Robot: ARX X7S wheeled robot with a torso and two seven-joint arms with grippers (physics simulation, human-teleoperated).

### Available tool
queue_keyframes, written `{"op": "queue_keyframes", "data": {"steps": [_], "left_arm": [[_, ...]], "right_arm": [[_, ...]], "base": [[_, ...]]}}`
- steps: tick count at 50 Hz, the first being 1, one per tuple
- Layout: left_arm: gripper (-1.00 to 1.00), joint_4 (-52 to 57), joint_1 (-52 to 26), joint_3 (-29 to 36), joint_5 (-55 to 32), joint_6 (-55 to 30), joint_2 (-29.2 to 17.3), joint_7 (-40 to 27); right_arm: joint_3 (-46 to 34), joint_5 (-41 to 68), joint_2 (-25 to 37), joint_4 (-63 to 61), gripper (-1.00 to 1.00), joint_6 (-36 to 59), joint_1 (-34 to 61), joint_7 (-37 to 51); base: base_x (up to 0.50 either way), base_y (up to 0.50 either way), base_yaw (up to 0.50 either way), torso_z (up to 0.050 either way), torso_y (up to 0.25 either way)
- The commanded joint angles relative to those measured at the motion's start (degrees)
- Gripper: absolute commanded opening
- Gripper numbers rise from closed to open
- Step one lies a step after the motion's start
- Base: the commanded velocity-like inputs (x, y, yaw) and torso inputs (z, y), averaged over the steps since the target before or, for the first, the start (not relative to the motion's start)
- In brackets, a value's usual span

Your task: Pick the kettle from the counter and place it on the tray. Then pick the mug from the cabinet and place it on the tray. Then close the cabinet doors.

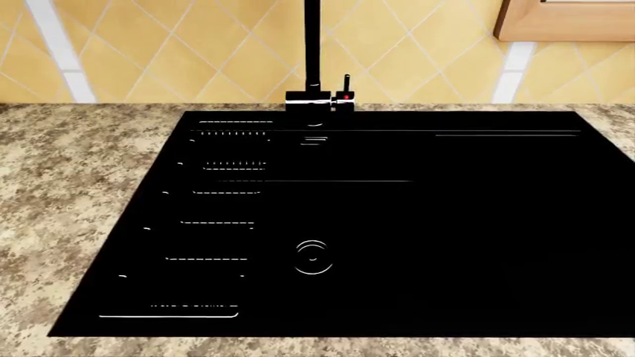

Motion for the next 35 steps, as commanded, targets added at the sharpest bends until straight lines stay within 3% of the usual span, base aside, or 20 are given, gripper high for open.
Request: {"op": "queue_keyframes", "data": {"steps": [1, 23, 29, 35], "left_arm": [[1.00, -0.54, 3.01, -0.15, 1.23, 2.56, -0.62, -0.06], [1.00, -1.39, 6.16, -0.60, 2.31, 4.55, -0.58, 0.10], [1.00, -1.41, 6.43, -0.89, 2.28, 4.52, -0.48, 0.14], [1.00, -1.16, 5.64, -1.06, 2.05, 3.15, 0.42, 0.34]], "right_arm": [[-16.57, 22.91, -1.25, 5.86, 1.00, -4.72, -7.78, -4.27], [-15.45, 7.87, -1.25, 9.89, 1.00, 1.99, -15.01, -5.84], [-15.00, 9.26, -1.25, 10.92, 1.00, 1.08, -14.37, -4.89], [-14.02, 19.04, -1.25, 14.10, 1.00, -5.55, -9.54, -2.61]], "base": [[0.00, 0.00, 0.00, 0.000, 0.000], [0.01, 0.00, 0.00, 0.000, 0.000], [0.01, 0.00, 0.00, 0.000, 0.000], [0.00, 0.00, 0.00, 0.000, 0.000]]}}
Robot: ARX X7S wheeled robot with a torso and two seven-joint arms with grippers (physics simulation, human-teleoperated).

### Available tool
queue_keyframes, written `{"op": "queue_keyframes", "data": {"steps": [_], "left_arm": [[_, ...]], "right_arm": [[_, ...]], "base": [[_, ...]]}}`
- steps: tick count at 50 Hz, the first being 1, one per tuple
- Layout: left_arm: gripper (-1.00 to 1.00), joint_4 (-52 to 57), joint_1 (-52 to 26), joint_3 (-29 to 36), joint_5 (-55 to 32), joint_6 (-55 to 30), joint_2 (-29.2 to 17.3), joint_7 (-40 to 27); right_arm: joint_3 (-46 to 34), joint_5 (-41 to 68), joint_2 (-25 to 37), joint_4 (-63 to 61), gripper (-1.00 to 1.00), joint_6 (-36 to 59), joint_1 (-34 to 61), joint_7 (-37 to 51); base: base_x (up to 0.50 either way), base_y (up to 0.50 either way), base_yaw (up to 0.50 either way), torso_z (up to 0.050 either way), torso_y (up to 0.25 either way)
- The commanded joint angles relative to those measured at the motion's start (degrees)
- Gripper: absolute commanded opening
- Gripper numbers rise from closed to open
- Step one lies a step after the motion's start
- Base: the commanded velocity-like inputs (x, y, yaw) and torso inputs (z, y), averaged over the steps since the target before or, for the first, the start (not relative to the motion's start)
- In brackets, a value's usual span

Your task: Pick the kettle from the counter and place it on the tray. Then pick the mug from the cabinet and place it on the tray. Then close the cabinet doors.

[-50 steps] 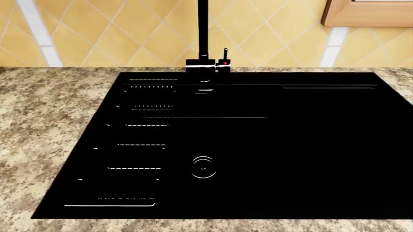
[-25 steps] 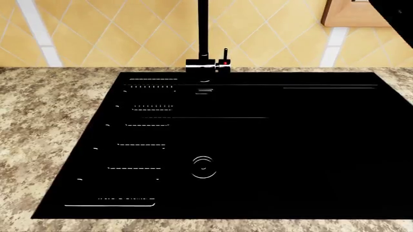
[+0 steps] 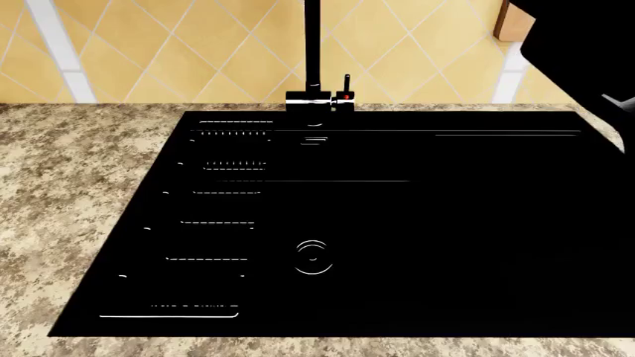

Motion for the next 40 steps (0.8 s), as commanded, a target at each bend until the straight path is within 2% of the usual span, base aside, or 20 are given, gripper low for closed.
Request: {"op": "queue_keyframes", "data": {"steps": [1, 5, 17, 23, 31, 40], "left_arm": [[1.00, 0.16, -0.49, -0.34, -0.17, -1.37, 1.06, 0.26], [1.00, 0.57, -1.42, -0.56, -0.54, -2.53, 1.39, 0.18], [1.00, 1.90, -4.32, -0.97, -1.71, -6.23, 2.40, -0.06], [1.00, 2.45, -9.22, -0.16, -3.25, -11.19, 4.78, 0.28], [1.00, 2.86, -16.37, 1.79, -4.91, -18.01, 8.34, 0.29], [1.00, 2.70, -24.94, 4.65, -6.28, -25.93, 12.62, -0.15]], "right_arm": [[-4.18, 31.31, 0.00, 12.61, 1.00, -3.69, -2.04, -3.25], [-3.79, 35.19, 0.03, 11.86, 1.00, -6.24, 1.17, -2.59], [6.07, 42.63, 13.14, -13.25, 1.00, -1.35, 6.03, 8.70], [10.22, 43.94, 18.87, -21.61, 1.00, 0.65, 6.05, 12.28], [17.58, 50.63, 31.69, -40.26, 1.00, 2.88, 4.42, 21.35], [21.85, 57.42, 45.41, -57.54, 1.00, 1.74, -0.86, 28.27]], "base": [[0.00, 0.00, 0.00, 0.000, 0.000], [0.01, 0.00, 0.00, 0.000, 0.000], [0.00, 0.00, 0.00, 0.000, 0.000], [0.00, 0.00, 0.00, 0.000, 0.000], [0.00, 0.00, 0.00, 0.000, 0.000], [0.00, 0.00, 0.00, 0.000, 0.000]]}}
